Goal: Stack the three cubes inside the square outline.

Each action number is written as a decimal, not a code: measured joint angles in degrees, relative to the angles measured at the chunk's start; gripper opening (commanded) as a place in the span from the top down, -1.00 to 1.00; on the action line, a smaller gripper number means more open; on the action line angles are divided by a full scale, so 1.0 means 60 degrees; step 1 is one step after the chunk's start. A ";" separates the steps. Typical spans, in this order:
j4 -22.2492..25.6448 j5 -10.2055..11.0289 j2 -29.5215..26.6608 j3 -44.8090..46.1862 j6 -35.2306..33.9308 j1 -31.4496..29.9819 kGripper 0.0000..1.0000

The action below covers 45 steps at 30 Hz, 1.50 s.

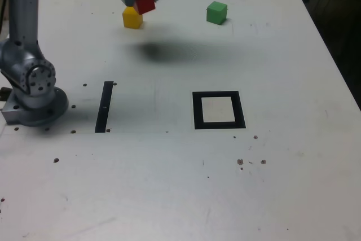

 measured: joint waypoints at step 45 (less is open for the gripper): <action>-0.0163 -0.0569 0.0170 0.0119 -0.2975 -0.6673 0.39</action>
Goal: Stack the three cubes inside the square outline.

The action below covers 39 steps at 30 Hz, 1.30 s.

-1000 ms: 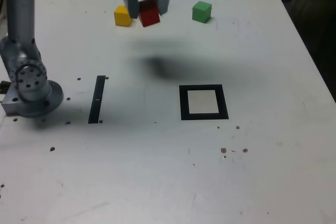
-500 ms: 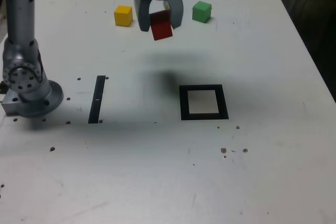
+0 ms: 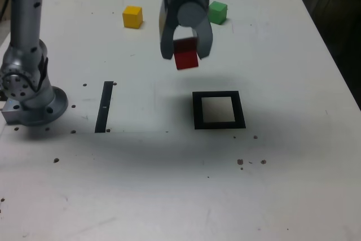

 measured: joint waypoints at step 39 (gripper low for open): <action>-0.1192 -0.0416 0.2122 -0.0532 -0.0414 -0.0768 0.39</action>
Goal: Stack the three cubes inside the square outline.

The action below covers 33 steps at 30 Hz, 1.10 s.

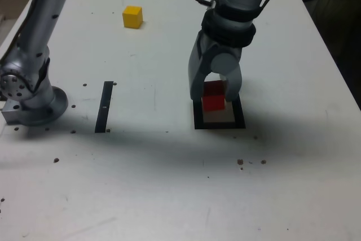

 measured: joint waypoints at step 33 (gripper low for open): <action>-0.0365 0.0225 0.0380 0.0196 0.0216 0.0106 -0.96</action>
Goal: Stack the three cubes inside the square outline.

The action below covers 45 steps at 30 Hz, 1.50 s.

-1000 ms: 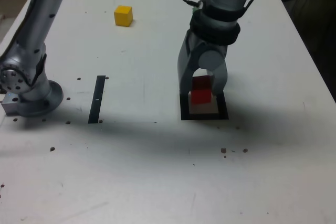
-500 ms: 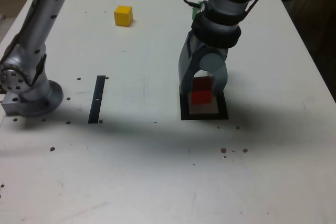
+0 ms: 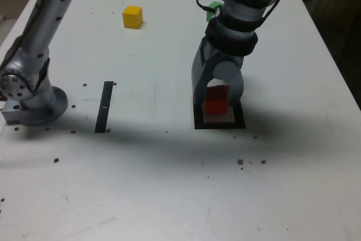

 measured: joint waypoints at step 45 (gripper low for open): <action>0.0430 0.0597 -0.2589 0.1568 -0.0143 0.2407 -0.99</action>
